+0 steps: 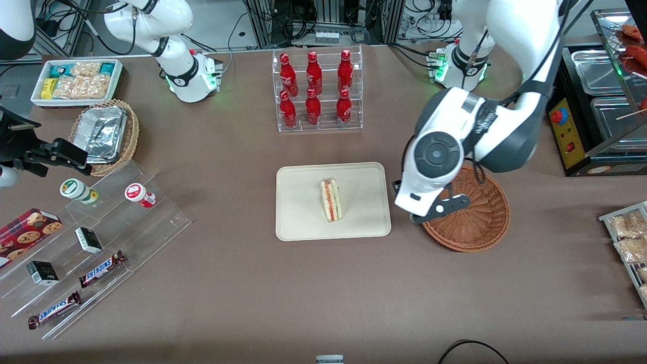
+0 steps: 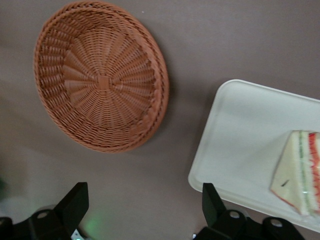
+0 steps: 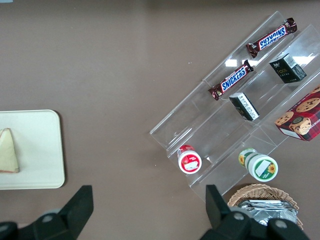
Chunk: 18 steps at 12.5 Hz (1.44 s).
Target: Place sandwich from basket to tray
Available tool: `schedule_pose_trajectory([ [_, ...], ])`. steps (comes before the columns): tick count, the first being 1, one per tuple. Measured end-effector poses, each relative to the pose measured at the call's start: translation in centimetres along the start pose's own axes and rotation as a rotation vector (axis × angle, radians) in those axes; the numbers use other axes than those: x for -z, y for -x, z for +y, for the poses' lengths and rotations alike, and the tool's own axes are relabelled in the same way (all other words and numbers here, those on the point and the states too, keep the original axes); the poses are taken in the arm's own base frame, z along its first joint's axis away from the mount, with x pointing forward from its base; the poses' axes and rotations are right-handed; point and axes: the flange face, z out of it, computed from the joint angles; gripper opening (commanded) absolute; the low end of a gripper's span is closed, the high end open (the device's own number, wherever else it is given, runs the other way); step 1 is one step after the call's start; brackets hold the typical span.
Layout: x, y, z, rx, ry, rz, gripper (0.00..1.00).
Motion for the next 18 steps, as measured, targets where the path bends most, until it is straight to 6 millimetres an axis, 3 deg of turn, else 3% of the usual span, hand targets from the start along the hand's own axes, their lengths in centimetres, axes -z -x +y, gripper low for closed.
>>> schedule_pose_trajectory([
  [9, 3.3, -0.5, -14.4, -0.156, 0.066, -0.023, 1.00],
  [18, 7.7, 3.5, -26.2, -0.305, 0.073, -0.080, 1.00],
])
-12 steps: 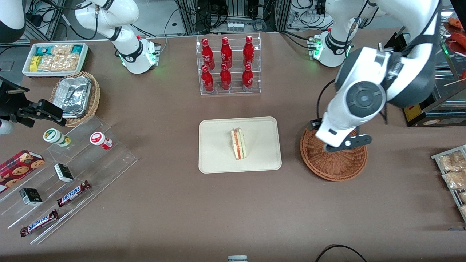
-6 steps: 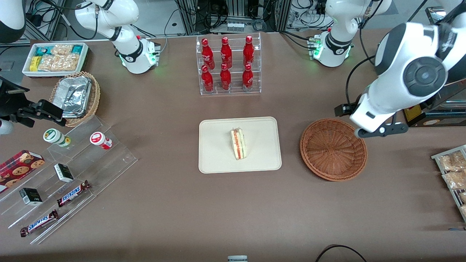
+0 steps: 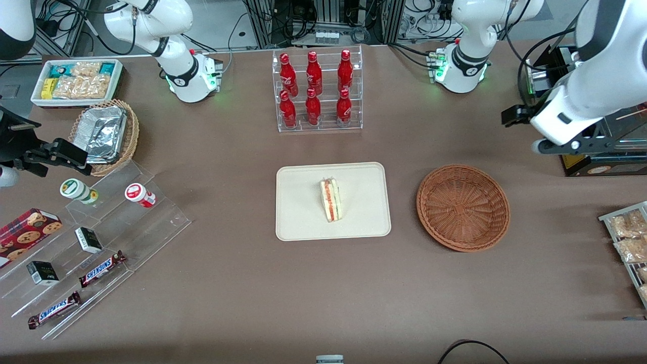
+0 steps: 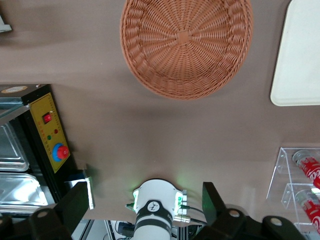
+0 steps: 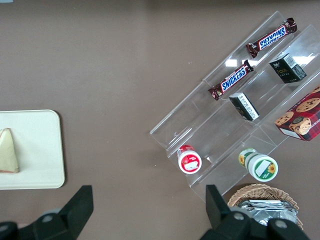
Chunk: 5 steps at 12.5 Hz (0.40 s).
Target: Place sandwich from basket to tray
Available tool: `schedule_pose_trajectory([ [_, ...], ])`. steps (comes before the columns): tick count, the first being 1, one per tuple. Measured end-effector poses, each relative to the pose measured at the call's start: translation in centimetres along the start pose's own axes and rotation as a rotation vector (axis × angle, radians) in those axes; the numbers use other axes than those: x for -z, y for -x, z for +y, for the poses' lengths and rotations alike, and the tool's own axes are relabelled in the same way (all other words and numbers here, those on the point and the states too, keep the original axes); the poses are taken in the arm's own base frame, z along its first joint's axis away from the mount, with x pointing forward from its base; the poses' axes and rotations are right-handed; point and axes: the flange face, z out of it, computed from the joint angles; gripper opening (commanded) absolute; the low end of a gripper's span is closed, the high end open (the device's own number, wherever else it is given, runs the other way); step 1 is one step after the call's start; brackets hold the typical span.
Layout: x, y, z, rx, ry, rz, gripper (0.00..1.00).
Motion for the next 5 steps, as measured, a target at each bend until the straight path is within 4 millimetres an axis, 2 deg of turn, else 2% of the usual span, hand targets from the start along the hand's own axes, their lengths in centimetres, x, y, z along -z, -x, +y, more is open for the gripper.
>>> schedule_pose_trajectory([
  [5, 1.0, 1.2, -6.3, 0.031, 0.041, 0.026, 1.00],
])
